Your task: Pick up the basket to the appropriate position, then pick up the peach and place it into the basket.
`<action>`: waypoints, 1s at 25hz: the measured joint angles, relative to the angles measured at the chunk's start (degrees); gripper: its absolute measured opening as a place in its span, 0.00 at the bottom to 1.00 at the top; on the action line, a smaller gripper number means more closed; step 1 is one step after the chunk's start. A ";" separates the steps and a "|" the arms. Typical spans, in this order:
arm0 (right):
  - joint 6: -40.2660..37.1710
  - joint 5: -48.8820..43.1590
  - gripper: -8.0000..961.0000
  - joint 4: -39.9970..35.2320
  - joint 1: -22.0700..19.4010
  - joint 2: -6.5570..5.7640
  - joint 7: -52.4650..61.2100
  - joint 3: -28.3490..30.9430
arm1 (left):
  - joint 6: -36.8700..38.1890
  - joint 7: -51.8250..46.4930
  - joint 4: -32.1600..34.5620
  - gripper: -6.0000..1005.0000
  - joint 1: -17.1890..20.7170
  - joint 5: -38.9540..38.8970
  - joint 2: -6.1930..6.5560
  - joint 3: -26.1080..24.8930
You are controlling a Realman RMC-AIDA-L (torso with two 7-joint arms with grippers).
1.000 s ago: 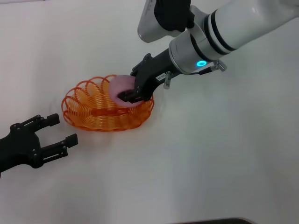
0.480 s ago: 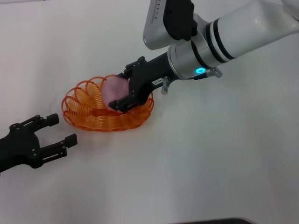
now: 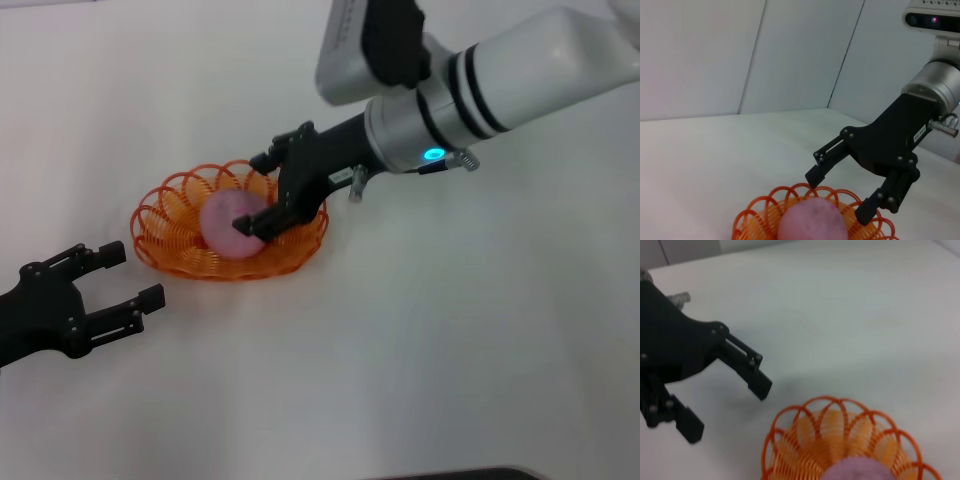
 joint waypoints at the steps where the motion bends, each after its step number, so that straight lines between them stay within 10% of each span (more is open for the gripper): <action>1: -0.09 0.76 0.91 -0.40 -0.51 -0.07 -0.54 0.51 | 0.01 0.00 -0.01 0.82 -0.01 -0.07 0.00 0.01; 25: -25.90 19.01 0.91 3.36 -24.85 -0.48 -40.64 33.22 | -0.62 0.13 -0.65 0.82 -0.03 -1.03 0.00 -0.17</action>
